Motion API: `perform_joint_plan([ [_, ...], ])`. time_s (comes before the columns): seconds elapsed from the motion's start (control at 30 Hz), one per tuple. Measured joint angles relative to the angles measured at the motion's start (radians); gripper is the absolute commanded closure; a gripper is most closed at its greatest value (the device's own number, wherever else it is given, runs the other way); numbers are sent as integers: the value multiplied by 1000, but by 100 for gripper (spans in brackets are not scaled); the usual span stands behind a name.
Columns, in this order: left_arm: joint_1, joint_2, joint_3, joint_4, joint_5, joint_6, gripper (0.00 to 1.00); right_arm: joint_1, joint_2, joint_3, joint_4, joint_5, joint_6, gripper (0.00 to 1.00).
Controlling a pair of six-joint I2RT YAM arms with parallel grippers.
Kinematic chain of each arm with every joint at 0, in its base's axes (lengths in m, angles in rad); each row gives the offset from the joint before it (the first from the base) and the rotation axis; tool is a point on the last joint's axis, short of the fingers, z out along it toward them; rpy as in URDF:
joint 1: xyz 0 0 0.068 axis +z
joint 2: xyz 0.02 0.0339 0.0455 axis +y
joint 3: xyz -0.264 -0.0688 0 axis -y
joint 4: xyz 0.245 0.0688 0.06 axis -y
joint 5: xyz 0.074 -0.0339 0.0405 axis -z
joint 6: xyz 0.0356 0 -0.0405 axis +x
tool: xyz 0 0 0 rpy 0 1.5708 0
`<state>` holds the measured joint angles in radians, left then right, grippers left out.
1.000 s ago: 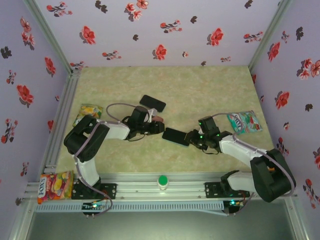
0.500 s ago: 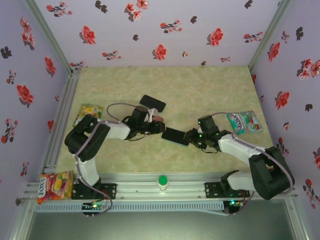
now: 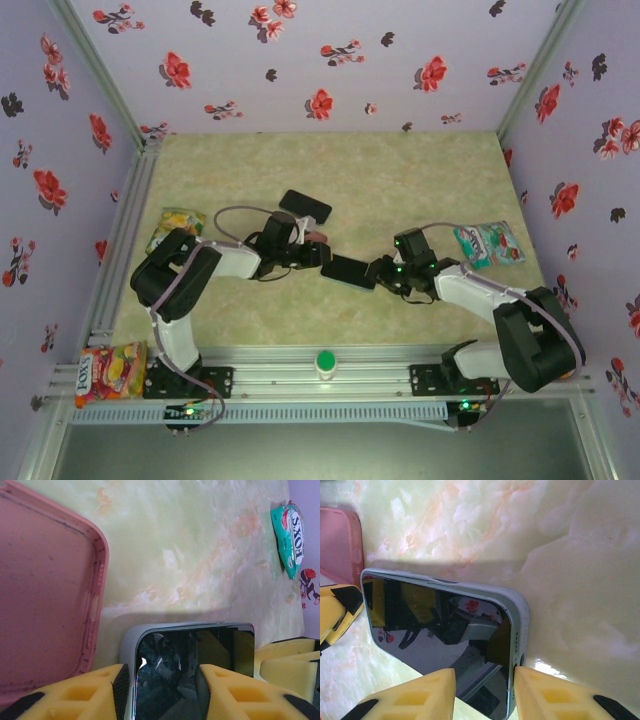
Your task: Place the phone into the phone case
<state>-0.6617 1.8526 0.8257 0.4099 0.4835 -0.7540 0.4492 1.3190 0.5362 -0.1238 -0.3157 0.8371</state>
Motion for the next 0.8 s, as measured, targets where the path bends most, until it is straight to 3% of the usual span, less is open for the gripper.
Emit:
perform_joint_plan([
  [0.8,2,-1,-42,80,-9,-19,56,8,51,15,42,-2,29,64],
])
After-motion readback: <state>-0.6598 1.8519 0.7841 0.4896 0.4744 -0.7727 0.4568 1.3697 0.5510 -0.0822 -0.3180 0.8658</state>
